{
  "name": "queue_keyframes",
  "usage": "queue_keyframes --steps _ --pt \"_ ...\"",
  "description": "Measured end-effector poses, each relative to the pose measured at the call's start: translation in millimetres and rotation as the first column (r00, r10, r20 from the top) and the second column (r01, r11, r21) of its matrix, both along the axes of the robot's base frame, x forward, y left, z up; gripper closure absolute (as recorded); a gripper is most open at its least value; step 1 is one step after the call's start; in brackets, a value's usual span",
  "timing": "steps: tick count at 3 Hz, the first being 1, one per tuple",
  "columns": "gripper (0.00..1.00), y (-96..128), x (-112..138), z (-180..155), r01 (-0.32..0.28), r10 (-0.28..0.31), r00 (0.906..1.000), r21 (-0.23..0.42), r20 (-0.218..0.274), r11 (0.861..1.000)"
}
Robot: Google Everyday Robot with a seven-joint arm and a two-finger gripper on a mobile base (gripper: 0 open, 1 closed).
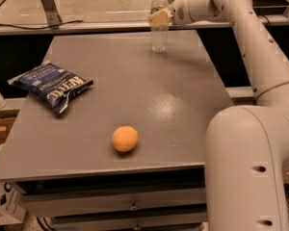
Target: Move water bottle near orange
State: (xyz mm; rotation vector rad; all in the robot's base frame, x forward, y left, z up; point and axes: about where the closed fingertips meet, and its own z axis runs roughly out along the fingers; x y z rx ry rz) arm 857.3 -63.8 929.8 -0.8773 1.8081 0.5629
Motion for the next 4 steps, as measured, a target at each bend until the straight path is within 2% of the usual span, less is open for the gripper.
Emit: queue_keyframes --steps 1,4 --pt "1.0 -12.5 -28.9 -23.6 -0.057 0.051 0.996 -0.087 -0.073 0.995" --pt "1.0 -14.1 -32.3 -13.1 -0.063 0.055 0.9951 -0.096 -0.082 0.993"
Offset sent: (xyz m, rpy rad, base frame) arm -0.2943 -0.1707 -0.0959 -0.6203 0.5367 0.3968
